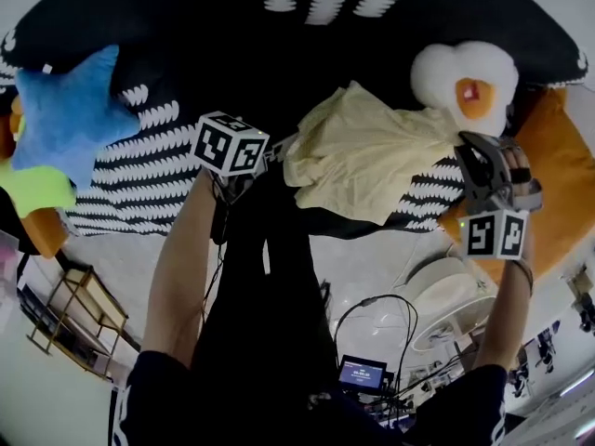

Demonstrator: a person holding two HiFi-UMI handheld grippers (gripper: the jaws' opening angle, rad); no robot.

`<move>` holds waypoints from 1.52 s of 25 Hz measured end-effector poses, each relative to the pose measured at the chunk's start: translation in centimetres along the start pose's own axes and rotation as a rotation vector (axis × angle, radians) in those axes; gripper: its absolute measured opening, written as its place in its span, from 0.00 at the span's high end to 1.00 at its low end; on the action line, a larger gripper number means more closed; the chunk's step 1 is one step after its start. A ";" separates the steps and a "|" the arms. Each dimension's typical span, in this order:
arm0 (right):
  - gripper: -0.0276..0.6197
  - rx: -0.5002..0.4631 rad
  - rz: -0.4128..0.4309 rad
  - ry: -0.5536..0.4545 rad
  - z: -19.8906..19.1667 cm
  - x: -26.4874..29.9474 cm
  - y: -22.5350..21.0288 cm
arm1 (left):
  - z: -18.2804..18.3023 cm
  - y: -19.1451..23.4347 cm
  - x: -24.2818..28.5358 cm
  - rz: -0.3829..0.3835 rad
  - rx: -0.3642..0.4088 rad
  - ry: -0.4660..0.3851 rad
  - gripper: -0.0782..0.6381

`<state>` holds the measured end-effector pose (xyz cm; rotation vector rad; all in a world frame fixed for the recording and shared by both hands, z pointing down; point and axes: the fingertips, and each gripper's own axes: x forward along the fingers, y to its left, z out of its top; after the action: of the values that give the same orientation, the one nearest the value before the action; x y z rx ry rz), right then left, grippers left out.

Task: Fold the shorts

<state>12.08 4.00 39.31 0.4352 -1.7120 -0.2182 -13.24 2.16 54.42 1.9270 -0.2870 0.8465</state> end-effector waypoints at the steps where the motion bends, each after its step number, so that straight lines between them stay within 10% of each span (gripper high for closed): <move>1: 0.85 0.012 -0.022 0.017 -0.2 -0.8 0.3 | 0.2 0.0 -0.5 0.011 0.006 -0.012 0.61; 11: 0.85 0.005 -0.007 0.071 -3.6 -4.5 7.8 | 5.0 -2.8 0.8 0.214 0.384 -0.030 0.64; 16: 0.85 -0.064 0.057 -0.012 -7.5 -3.0 9.5 | 9.0 -3.7 6.4 0.355 0.852 0.168 0.63; 20: 0.85 -0.080 0.105 -0.096 -9.7 -1.3 11.5 | 7.6 -3.3 10.0 0.376 1.025 0.395 0.68; 32: 0.85 -0.042 0.117 -0.179 -10.9 1.0 9.8 | 5.7 -1.7 11.1 0.489 1.027 0.523 0.87; 38: 0.84 -0.103 0.025 -0.216 -6.2 0.5 1.4 | 6.6 -3.5 0.2 0.522 0.751 0.257 0.87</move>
<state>17.83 5.66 41.46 0.3227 -1.9063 -0.3435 -8.34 -1.66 50.29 2.4260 -0.3540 1.7189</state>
